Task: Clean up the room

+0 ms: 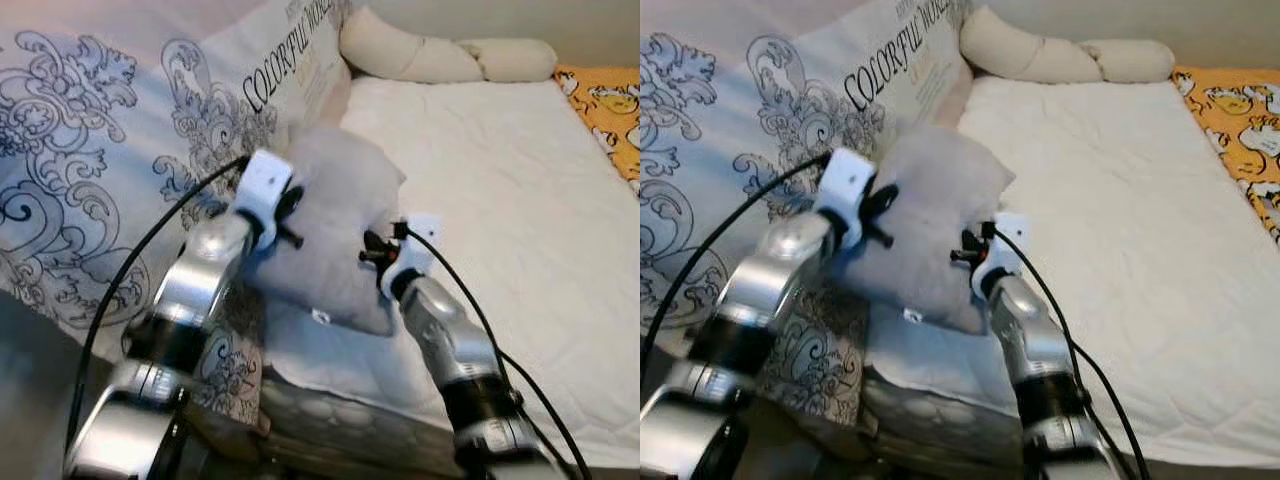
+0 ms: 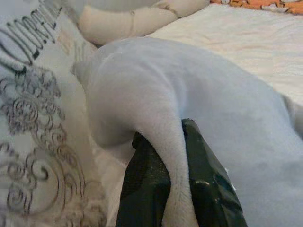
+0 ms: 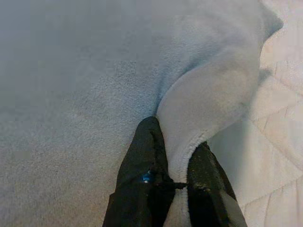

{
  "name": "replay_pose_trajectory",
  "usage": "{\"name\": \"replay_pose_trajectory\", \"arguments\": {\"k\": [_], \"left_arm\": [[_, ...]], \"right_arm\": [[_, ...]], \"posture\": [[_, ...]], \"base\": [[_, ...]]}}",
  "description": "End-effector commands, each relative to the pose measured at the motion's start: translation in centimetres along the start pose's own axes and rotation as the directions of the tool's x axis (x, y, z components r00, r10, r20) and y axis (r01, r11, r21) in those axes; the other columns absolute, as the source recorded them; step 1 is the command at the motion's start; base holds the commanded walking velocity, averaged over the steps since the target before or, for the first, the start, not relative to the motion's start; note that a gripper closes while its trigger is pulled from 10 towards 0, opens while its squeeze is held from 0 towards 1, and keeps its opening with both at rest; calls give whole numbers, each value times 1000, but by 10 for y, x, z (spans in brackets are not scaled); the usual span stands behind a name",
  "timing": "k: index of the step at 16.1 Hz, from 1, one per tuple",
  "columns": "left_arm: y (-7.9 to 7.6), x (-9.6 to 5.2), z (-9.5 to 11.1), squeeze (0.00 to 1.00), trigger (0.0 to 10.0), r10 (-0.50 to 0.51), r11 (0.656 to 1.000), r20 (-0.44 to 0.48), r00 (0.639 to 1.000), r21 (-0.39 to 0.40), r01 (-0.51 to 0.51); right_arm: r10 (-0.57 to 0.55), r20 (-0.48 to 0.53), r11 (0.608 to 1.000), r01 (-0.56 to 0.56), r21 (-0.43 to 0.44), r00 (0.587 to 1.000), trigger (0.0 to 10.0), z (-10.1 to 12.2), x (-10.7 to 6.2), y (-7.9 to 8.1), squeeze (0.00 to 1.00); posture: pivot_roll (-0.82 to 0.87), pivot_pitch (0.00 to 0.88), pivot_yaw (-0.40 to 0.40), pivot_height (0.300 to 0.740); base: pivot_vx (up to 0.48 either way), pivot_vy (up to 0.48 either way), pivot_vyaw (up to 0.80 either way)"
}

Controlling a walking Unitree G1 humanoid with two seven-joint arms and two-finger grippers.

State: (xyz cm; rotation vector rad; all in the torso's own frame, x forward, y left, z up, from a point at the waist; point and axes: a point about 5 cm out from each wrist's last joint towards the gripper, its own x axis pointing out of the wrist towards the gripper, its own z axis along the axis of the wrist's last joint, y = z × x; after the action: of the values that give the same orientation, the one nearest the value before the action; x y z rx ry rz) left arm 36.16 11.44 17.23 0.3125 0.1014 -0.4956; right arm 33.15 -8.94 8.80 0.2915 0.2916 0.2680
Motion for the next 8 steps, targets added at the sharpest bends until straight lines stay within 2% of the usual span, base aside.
{"name": "replay_pose_trajectory", "arguments": {"k": [1, 3, 6, 7, 8], "left_arm": [[11, 9, 13, 0, 10000, 40, 998, 30, 999, 57, -41], [20, 14, 18, 0, 10000, 86, 993, 29, 996, 81, -88], [33, 17, 29, 0, 10000, 130, 984, 58, 990, 113, -136], [46, 15, 39, 0, 10000, 192, 970, 87, 977, 133, -203], [49, 15, 42, 0, 10000, 204, 967, 98, 974, 136, -216]], "right_arm": [[-27, -15, 999, 26, -35, 1000, 10000, 0, 12, -4, 0], [-63, -33, 997, 61, -51, 998, 10000, 2, 19, -9, 0], [-88, -30, 994, 86, -72, 996, 10000, 16, 28, -15, 0], [-97, -29, 990, 93, -107, 995, 10000, 27, 33, -19, 0], [-100, -30, 988, 96, -119, 995, 10000, 29, 33, -20, 0]], "posture": [[32, 0, 90, 740], [42, 3, 87, 740], [76, 95, 52, 740], [117, 165, 20, 740], [126, 175, 13, 740]], "base": [[0, 0, 0], [0, 0, 0], [0, 0, 0], [0, 0, 0], [0, 0, 0]]}}
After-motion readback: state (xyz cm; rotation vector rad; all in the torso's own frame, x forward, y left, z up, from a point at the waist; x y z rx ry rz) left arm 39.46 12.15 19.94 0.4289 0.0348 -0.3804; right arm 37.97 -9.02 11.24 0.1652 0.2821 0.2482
